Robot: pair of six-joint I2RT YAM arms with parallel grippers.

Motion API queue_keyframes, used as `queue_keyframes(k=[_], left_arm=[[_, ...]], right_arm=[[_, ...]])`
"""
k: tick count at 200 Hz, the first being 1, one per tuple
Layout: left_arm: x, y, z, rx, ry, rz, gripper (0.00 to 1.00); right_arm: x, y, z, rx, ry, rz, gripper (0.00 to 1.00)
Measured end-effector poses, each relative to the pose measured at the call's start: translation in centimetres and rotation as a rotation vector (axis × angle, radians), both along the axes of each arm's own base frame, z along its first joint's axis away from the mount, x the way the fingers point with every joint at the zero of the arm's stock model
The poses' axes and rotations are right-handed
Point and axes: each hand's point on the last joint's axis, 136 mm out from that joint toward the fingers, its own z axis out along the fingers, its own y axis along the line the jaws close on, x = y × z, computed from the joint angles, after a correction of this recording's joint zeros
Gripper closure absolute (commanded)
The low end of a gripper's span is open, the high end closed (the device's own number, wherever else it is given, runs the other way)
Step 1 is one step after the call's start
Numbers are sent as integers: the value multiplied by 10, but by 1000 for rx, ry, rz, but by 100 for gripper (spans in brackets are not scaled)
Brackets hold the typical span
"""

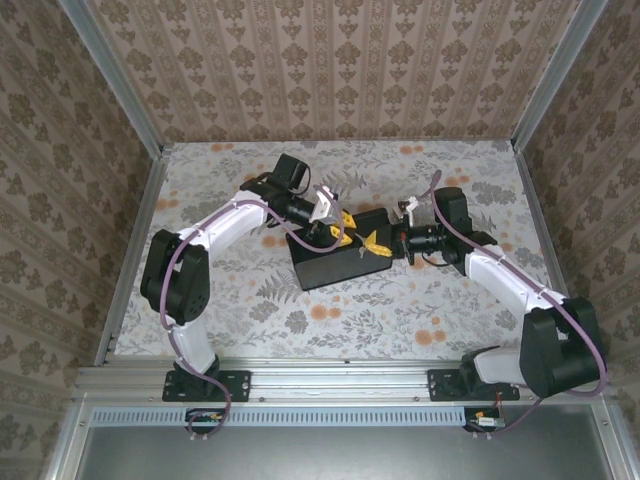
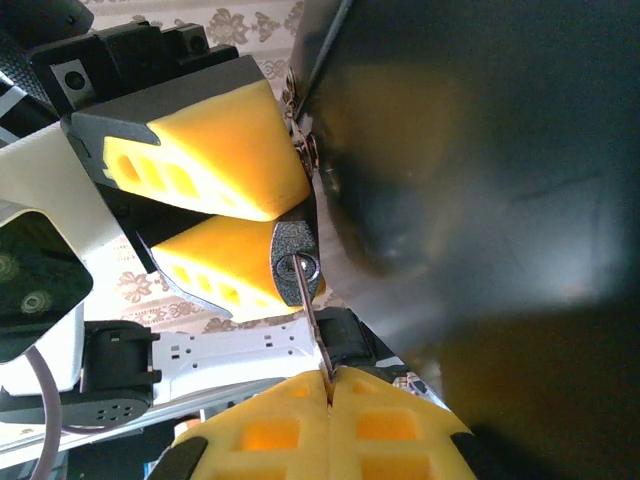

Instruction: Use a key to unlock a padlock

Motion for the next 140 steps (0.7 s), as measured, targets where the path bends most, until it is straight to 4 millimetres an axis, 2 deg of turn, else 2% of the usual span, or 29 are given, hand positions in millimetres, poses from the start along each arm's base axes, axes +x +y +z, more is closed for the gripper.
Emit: queue_keyframes(k=[87,140], left_arm=[[-2,4,-2,-11,-47,-26,74],[-11,15,-1,-14,-67,-70,76]], right_arm=[[-4,-1,-1,11,-28,55,100],[-12,-2,10,17,-93,125,100]])
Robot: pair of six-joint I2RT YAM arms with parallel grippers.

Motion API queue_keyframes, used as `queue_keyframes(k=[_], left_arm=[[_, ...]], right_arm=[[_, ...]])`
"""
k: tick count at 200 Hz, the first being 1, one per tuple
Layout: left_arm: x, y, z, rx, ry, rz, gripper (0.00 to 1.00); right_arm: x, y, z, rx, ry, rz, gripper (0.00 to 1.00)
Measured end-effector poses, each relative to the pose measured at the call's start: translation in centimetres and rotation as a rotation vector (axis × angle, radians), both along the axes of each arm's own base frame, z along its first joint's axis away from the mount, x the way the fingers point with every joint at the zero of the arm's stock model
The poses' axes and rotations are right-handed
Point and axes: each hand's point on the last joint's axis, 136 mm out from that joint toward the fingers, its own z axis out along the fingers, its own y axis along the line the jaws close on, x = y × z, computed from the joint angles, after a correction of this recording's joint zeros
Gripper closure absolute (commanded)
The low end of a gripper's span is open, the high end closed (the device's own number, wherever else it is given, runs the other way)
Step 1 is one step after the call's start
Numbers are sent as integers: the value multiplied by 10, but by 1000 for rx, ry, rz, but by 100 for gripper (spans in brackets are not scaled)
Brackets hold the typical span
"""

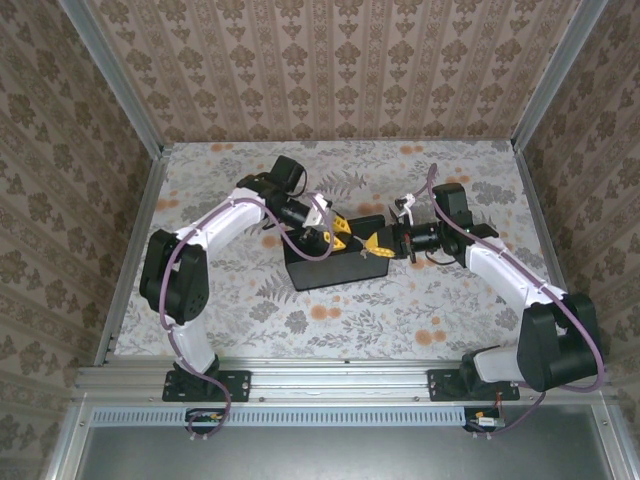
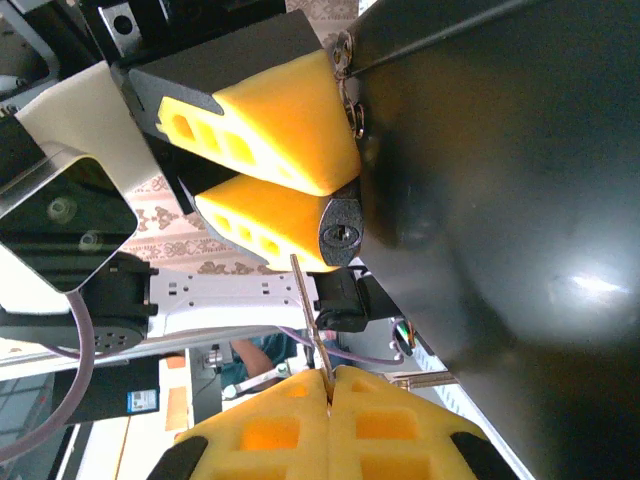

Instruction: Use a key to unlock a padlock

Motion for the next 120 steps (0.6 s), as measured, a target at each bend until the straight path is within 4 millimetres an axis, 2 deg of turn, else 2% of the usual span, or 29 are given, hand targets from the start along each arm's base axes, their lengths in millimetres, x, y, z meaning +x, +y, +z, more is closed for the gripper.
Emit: queue_keyframes(k=[66,120], left_arm=[[6,3,-1,-14,20,3,76],[8,2,3,-15,17,-7,76]], right_arm=[[-8,-1,-11,-23,23,30,100],[-6,2,-4,-23,1,48,100]])
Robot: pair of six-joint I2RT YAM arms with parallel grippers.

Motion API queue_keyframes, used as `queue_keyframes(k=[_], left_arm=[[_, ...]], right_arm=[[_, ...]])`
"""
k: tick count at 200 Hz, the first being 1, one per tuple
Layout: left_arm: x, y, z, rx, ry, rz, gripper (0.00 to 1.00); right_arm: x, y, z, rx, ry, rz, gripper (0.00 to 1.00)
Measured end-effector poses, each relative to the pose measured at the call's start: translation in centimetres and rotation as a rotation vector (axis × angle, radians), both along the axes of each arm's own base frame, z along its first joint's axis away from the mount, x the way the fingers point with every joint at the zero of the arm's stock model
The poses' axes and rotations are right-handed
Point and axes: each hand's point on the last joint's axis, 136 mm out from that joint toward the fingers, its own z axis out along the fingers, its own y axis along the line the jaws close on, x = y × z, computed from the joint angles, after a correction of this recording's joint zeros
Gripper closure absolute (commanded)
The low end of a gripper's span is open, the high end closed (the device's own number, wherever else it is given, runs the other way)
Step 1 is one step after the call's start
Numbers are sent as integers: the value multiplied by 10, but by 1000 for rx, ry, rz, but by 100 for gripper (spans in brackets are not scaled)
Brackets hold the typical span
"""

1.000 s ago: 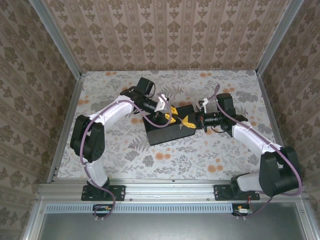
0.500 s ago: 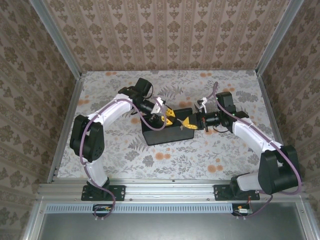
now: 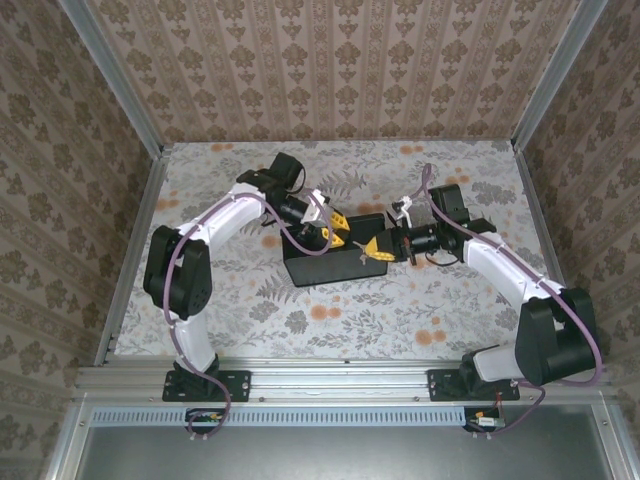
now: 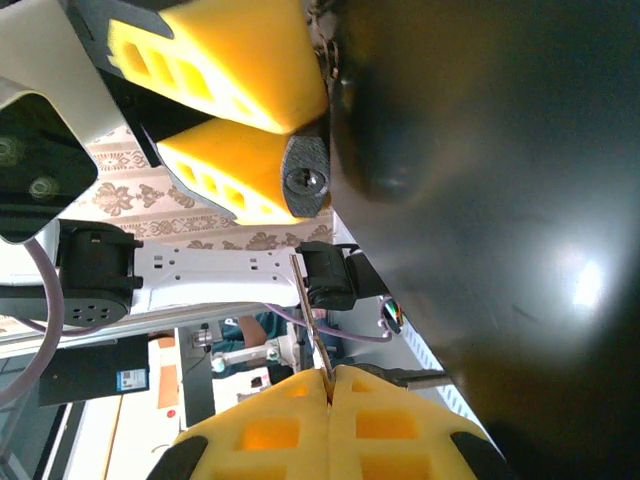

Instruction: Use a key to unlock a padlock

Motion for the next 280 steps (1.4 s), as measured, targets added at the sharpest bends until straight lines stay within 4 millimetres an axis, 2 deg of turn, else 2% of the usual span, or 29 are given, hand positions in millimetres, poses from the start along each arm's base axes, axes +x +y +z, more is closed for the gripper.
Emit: queue_keyframes(k=[47,99,280], left_arm=[[-4,0,1,7,2,-17,76],[-7,-2,-1,14,0,-24,76],[-5,-5,-4,26,-26,-21,76]], right_arm=[[4,2,11,1,-39,12,100],[1,7,-3,-22,15,38,100],[6,8,-10,-31,42,26,100]])
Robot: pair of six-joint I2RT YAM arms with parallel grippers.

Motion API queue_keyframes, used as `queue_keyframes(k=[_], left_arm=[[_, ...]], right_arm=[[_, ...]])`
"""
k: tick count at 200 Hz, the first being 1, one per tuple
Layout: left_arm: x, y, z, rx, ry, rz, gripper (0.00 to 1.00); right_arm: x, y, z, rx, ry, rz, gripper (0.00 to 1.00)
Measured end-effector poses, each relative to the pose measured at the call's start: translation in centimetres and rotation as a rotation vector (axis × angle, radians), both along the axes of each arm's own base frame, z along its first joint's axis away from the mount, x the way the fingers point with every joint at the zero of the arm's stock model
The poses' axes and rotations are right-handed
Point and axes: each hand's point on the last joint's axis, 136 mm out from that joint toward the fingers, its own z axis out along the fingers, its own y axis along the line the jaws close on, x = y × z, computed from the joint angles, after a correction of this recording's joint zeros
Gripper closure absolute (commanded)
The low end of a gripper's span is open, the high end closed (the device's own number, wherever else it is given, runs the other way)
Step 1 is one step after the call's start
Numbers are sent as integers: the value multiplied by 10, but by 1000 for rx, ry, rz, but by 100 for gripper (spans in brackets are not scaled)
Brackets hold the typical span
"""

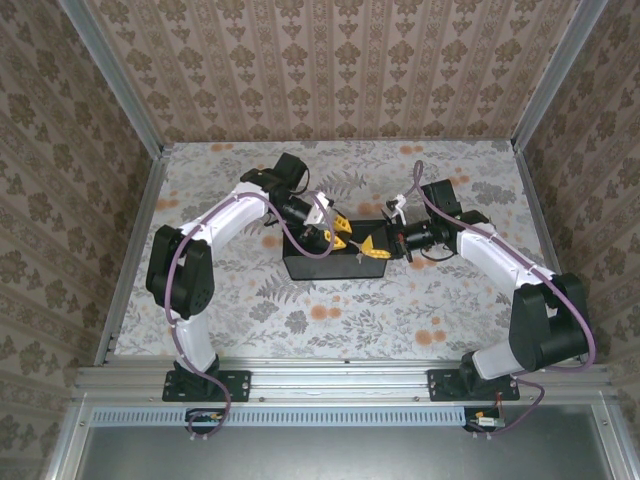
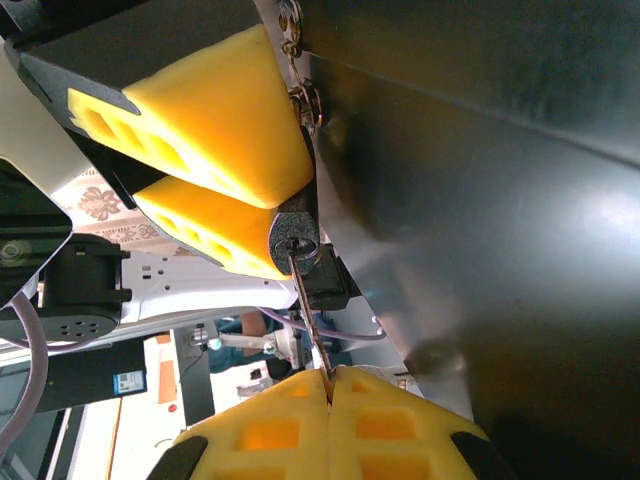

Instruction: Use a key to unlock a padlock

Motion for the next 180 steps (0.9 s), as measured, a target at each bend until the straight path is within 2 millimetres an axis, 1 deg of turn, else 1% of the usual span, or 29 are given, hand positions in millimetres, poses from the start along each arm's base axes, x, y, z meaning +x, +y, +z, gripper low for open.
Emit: queue_keyframes(k=[69,121,180], left_arm=[[-1,0,-3,14,-9,0,76],[3,-3,-4,9,-10,13,77],[3,-2,-4,9,-9,13,77]], right_arm=[[3,0,1,-6,23,-4,100],[1,-1,-6,-38,32,-8,100],[3,-1,-6,-39,39,-16,100]])
